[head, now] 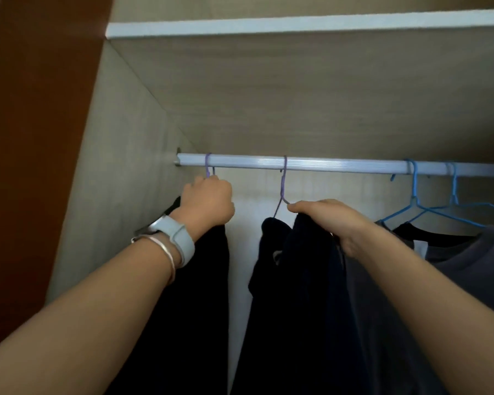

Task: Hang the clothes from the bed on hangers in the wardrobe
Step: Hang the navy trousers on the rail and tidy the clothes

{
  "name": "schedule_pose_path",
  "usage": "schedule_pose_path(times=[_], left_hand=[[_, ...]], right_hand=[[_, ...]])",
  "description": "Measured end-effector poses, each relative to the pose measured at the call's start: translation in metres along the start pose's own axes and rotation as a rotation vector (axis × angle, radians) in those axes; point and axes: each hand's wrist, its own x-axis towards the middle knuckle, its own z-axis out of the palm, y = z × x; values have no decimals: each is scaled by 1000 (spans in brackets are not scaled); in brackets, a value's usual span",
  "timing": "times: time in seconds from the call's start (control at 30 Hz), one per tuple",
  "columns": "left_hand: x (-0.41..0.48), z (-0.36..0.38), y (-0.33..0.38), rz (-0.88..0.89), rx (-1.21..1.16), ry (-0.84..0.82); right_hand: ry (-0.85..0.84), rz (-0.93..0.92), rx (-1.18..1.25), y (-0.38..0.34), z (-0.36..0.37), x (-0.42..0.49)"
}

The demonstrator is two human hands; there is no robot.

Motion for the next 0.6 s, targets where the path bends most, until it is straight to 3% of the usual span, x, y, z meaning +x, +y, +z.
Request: schedule_pose_path(times=[0.23,0.4,0.6], left_hand=[[-8,-7,-34,-250,116,-135],[0,-8,-52,-294,65,-261],[6,-8,-58,-288,82,-214]], right_hand=[[-62,140,266,-1,4,23],[-78,153,229,5,7,31],[-38,58,32,-9,48,48]])
